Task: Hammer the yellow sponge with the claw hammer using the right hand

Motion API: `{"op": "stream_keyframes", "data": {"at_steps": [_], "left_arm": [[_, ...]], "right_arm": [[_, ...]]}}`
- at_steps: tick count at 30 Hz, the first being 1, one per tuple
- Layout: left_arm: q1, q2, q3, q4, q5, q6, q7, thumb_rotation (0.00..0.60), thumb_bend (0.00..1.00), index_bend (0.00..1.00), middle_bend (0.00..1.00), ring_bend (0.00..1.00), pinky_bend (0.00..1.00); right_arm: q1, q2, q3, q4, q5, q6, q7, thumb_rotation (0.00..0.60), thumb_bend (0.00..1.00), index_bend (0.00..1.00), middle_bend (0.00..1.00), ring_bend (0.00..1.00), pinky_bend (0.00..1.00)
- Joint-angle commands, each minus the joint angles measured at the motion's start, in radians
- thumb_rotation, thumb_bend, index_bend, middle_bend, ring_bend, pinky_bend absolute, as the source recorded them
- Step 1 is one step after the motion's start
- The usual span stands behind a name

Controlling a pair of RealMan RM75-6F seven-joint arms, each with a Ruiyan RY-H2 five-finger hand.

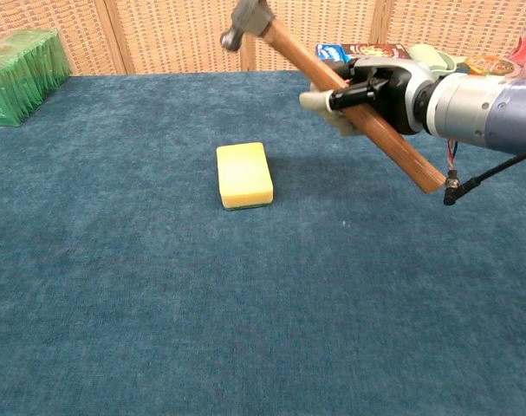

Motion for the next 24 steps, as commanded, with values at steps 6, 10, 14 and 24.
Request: {"op": "stream_keyframes", "data": {"at_steps": [6, 10, 14, 24], "left_arm": [[0.007, 0.004, -0.001, 0.004, -0.011, 0.005, -0.003, 0.600, 0.22, 0.32, 0.29, 0.11, 0.10], [0.008, 0.005, -0.002, 0.007, -0.013, 0.006, -0.006, 0.600, 0.22, 0.32, 0.29, 0.11, 0.10], [0.006, 0.005, -0.002, 0.006, -0.007, 0.007, -0.009, 0.600, 0.22, 0.32, 0.29, 0.11, 0.10], [0.007, 0.002, -0.001, 0.010, 0.012, 0.022, -0.023, 0.600, 0.22, 0.32, 0.29, 0.11, 0.10]], "right_arm": [[0.128, 0.019, -0.102, 0.122, 0.002, -0.108, -0.216, 0.600, 0.54, 0.91, 1.00, 1.00, 1.00], [0.179, 0.030, -0.148, 0.150, 0.072, -0.123, -0.383, 0.600, 0.54, 0.91, 1.00, 1.00, 1.00], [0.239, 0.040, -0.232, 0.157, 0.235, -0.078, -0.669, 0.600, 0.54, 0.92, 1.00, 1.00, 1.00], [0.276, 0.142, -0.259, -0.102, 0.619, 0.087, -0.869, 0.600, 0.54, 0.92, 1.00, 1.00, 1.00]]}}
